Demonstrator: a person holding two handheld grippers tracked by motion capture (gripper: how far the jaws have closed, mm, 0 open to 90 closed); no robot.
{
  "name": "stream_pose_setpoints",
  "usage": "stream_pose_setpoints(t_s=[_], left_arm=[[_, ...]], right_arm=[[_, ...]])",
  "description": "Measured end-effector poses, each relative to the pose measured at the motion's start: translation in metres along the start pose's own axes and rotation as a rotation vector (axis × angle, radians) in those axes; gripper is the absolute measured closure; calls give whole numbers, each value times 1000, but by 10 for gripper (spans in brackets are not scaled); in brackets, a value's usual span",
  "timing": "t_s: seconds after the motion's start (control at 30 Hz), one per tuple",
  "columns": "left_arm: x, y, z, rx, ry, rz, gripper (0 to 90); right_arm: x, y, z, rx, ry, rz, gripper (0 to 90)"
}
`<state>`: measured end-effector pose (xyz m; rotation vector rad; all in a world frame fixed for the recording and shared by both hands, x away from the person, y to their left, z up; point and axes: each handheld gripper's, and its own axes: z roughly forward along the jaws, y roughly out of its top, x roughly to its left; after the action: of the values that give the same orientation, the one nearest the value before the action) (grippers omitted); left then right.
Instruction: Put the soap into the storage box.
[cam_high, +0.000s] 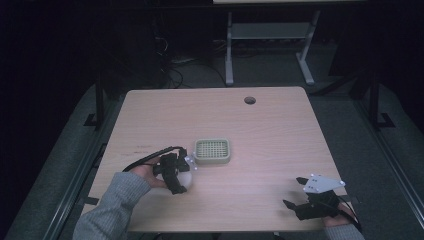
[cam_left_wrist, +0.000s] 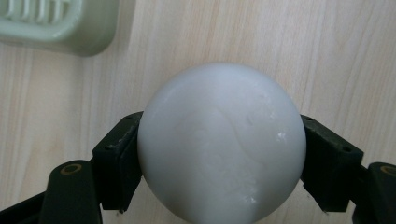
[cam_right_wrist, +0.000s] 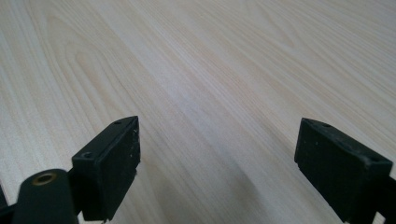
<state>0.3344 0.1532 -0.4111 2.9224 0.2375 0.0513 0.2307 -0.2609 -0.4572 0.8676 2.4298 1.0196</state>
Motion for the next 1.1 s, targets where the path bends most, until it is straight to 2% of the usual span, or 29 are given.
stream_pose_setpoints(t_s=[0.2, 0.33, 0.83, 1.1], left_arm=[[5, 6, -5, 12, 8, 14, 237], [7, 10, -9, 0, 9, 4, 237], [17, 30, -26, 12, 31, 40, 236], [26, 37, -31, -10, 28, 27, 237]], right_arm=[[0, 0, 0, -2, 1, -6, 138], [0, 0, 0, -1, 1, 1, 138], [-1, 0, -1, -9, 0, 0, 138], [-2, -1, -3, -18, -8, 10, 138]])
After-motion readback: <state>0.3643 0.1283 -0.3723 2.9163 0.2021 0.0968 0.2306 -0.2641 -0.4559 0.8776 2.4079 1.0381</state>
